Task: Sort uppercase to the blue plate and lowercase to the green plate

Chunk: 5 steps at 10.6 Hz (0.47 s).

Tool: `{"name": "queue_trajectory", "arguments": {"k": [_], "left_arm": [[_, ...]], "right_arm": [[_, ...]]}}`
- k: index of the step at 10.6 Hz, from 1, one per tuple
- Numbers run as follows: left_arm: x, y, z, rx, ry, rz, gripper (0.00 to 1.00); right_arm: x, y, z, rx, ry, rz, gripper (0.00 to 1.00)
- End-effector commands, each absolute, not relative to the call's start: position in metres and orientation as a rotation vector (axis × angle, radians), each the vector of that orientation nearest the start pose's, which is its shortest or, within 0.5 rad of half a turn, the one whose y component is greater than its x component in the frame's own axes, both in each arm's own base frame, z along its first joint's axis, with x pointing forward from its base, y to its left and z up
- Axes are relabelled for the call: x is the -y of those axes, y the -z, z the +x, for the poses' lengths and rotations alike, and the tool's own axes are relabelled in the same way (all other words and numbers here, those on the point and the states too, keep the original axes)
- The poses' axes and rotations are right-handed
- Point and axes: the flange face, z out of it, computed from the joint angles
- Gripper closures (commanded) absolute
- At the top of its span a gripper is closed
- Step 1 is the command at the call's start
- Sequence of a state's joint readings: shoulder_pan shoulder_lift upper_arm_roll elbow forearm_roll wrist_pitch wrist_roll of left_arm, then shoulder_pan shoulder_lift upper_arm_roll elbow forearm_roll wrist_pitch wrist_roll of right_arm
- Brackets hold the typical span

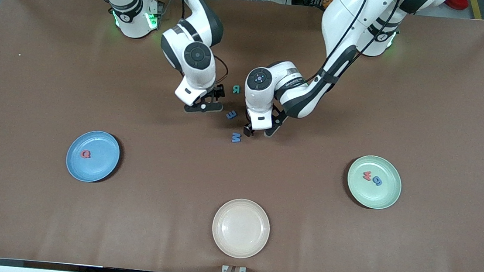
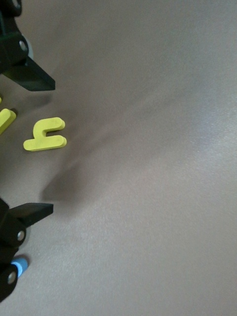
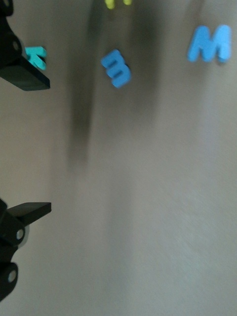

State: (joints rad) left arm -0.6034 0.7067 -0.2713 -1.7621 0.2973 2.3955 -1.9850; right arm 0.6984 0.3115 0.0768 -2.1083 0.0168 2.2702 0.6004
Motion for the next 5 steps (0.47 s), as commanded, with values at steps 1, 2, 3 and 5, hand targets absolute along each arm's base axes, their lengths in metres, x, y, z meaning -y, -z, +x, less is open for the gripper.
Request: {"name": "queue_trajectory", "arguments": {"k": [1, 2, 3, 5], "left_arm": [[0.496, -0.167, 0.428, 1.404, 0.071, -2.772, 0.13], [0.494, -0.162, 0.426, 1.381, 0.082, -2.771, 0.14], [0.494, -0.16, 0.426, 1.377, 0.083, -2.772, 0.16], [0.494, -0.159, 0.427, 1.372, 0.083, -2.775, 0.36]], "right_arm": [[-0.401, -0.253, 0.356, 0.198, -0.174, -3.162, 0.0], [-0.412, -0.253, 0.343, 0.179, -0.168, -3.155, 0.0], [-0.42, -0.257, 0.334, 0.178, -0.166, -3.151, 0.0], [-0.43, -0.256, 0.313, 0.177, -0.169, -3.146, 0.0]]}}
